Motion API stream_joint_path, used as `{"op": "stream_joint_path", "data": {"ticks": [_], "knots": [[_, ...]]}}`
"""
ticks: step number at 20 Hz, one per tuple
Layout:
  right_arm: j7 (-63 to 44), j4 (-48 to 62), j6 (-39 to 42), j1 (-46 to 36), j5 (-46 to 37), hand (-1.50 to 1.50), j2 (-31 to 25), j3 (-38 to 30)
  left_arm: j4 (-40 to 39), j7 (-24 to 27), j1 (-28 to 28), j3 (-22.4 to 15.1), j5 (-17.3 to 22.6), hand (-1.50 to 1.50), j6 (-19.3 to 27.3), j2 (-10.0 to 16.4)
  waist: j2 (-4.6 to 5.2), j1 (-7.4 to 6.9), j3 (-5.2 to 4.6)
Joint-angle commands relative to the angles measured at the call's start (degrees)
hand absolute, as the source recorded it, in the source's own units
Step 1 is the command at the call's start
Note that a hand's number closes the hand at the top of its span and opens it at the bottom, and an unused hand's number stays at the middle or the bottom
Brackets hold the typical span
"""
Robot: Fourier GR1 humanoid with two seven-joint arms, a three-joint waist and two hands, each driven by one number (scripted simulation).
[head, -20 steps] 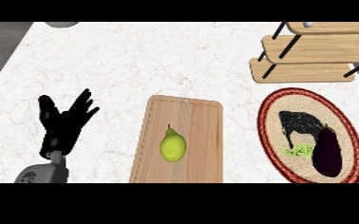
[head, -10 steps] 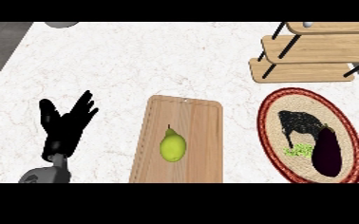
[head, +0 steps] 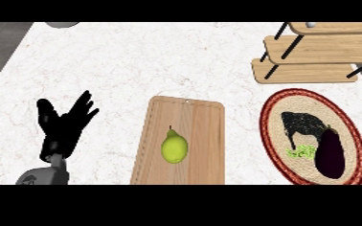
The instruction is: Pick the squash from the placemat and place it in the tiered shelf
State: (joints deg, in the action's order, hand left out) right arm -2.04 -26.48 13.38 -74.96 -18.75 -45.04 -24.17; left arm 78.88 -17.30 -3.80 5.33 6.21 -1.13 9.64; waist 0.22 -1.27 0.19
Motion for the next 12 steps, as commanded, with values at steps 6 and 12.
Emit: {"op": "stream_joint_path", "data": {"ticks": [6, 12], "knots": [[-3.0, 3.71, -5.32, -1.94, 5.97, -1.5, -5.43, -8.02, -1.57, 0.53, 1.21, 0.04, 0.28, 0.0, -1.65, 0.3, 0.3, -0.08, -0.19], [-5.35, 5.82, -10.07, -1.35, 5.64, -1.5, -14.21, -10.41, 0.99, -0.63, 1.28, -0.54, -0.32, 0.0, -0.43, -0.26, 0.4, -0.39, -0.13]]}}
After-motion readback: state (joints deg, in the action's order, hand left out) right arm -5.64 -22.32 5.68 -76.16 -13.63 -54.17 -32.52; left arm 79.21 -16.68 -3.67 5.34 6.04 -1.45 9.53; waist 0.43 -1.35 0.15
